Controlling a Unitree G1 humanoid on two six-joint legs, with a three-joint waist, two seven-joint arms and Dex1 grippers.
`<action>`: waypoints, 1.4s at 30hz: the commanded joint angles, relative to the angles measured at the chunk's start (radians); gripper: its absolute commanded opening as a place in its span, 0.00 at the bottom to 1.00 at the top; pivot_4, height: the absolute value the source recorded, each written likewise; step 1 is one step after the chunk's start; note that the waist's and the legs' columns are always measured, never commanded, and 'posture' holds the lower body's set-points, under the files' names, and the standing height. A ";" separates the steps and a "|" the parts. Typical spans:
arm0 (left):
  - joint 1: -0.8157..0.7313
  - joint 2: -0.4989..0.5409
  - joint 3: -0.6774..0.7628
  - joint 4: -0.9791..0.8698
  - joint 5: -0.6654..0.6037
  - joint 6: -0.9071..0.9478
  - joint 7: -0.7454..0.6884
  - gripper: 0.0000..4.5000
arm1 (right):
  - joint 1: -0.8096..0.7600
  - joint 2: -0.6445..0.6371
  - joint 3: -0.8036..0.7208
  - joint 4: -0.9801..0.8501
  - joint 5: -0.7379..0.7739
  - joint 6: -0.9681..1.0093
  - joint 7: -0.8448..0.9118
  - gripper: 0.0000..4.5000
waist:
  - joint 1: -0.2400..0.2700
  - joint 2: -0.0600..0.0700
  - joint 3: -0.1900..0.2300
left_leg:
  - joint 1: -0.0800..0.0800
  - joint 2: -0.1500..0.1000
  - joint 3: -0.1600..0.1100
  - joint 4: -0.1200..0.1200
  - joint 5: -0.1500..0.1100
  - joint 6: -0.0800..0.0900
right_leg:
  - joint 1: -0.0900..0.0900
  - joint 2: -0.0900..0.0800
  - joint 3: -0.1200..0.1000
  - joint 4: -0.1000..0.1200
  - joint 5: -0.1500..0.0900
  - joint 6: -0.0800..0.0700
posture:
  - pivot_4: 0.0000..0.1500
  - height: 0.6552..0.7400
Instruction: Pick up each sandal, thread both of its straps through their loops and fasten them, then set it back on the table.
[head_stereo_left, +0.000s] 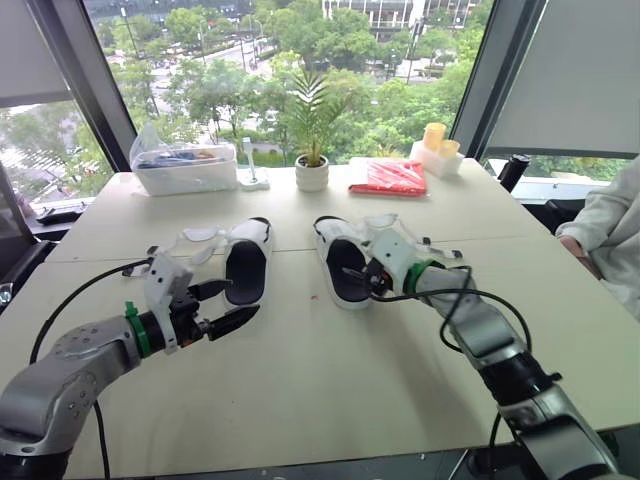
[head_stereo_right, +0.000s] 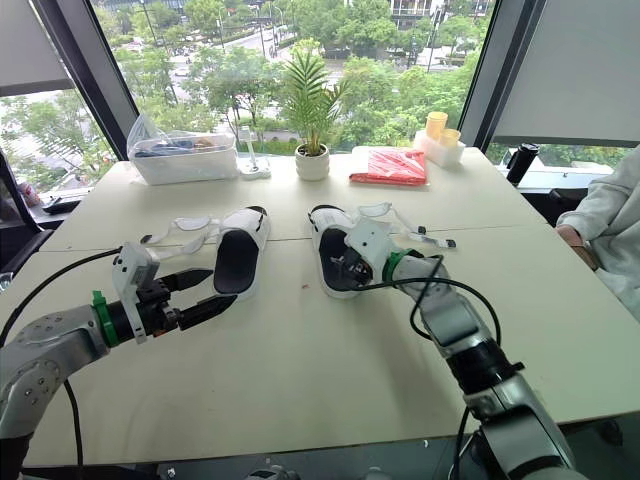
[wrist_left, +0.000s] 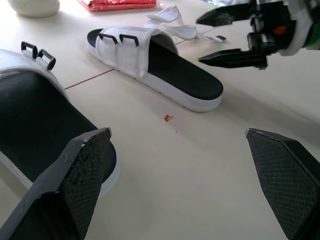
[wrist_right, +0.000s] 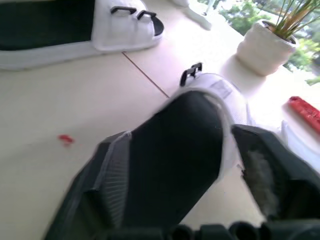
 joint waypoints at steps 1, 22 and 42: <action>-0.019 -0.004 0.005 -0.015 0.009 -0.026 0.001 1.00 | -0.103 0.049 0.031 0.187 -0.108 -0.137 -0.098 0.99 | -0.003 0.000 0.000 | 0.000 0.000 0.000 0.000 0.001 -0.002 | 0.000 0.000 0.000 0.000 0.000 0.000 | 1.00 1.00; -0.007 -0.010 0.023 -0.058 0.025 -0.030 0.037 1.00 | -0.566 0.336 0.137 1.137 -0.414 -0.423 -0.607 0.88 | -0.045 0.000 0.000 | 0.000 0.000 -0.001 -0.011 0.008 -0.013 | -0.006 0.003 0.002 0.004 0.001 -0.002 | 1.00 1.00; 0.009 -0.016 0.032 -0.086 -0.001 -0.024 0.080 1.00 | -0.587 0.286 0.135 1.110 -0.448 -0.592 -0.551 0.01 | -0.047 0.001 0.000 | 0.000 0.000 0.000 -0.011 0.009 -0.015 | -0.010 0.003 0.004 0.011 0.001 -0.002 | 1.00 1.00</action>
